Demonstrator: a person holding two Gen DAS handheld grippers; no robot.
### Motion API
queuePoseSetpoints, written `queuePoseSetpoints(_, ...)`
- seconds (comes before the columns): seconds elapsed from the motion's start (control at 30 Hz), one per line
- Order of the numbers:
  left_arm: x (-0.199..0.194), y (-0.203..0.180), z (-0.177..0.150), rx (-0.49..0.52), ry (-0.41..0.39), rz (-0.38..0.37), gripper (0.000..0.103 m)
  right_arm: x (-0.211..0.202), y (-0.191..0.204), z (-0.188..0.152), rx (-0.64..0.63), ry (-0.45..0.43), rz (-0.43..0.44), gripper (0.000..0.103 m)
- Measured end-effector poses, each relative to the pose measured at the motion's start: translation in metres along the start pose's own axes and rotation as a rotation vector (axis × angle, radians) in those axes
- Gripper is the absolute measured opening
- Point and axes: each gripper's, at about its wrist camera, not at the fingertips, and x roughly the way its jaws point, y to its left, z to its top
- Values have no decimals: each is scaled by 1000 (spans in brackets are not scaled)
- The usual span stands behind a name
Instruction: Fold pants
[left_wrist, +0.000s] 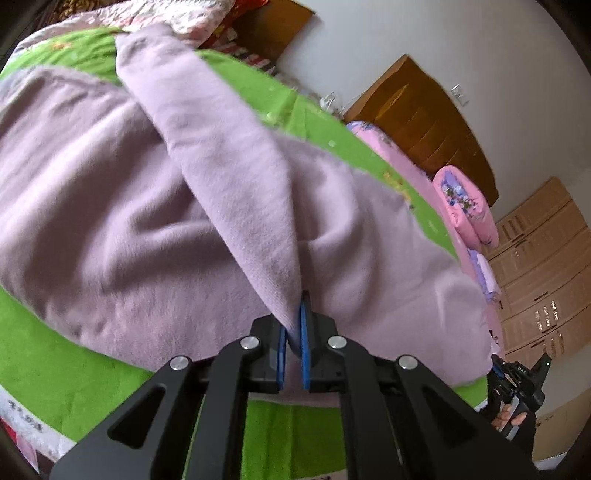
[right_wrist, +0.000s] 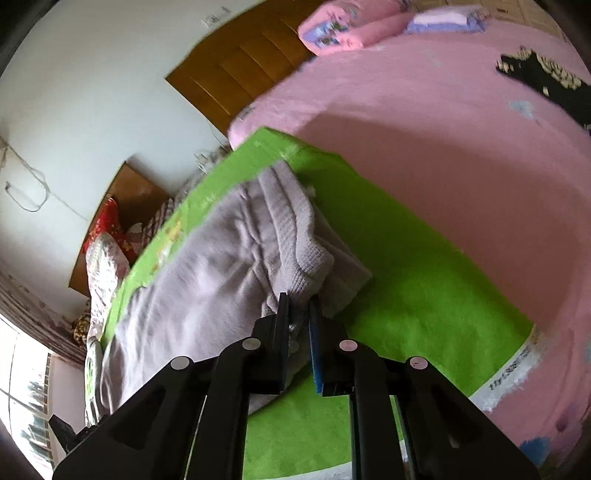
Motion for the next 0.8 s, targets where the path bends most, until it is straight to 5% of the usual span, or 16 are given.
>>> queuePoseSetpoints(0.07,-2,0,-1,-13,-11,-18,10,-4,-1,1,3,-5,-26,24)
queuePoseSetpoints(0.1,-4,1,0,-18,-6,-33,17,-9,1,3,-2,-2,-46,46)
queuePoseSetpoints(0.13,-7,0,-1,-16,-8,-41,26,-16,5,5,-14,-14,-81,56)
queuePoseSetpoints(0.2,-12,-2,0,1,-32,-49,56,-31,28,3,-136,-79,-95,56)
queuePoseSetpoints(0.3,-12,-6,3,15,-47,-20,58,-37,81,-11,-378,-133,-73,56)
queuePoseSetpoints(0.4,-10,-5,5,-16,-56,-42,64,-11,127,-37,-517,-48,43,56)
queuePoseSetpoints(0.5,-10,-14,8,-29,-58,-54,65,24,155,-64,-629,34,36,56)
queuePoseSetpoints(0.6,-16,-7,11,-54,-71,-81,67,59,146,-80,-618,160,-15,57)
queuePoseSetpoints(0.8,-21,26,42,-205,-93,-238,75,58,139,-80,-647,136,16,56)
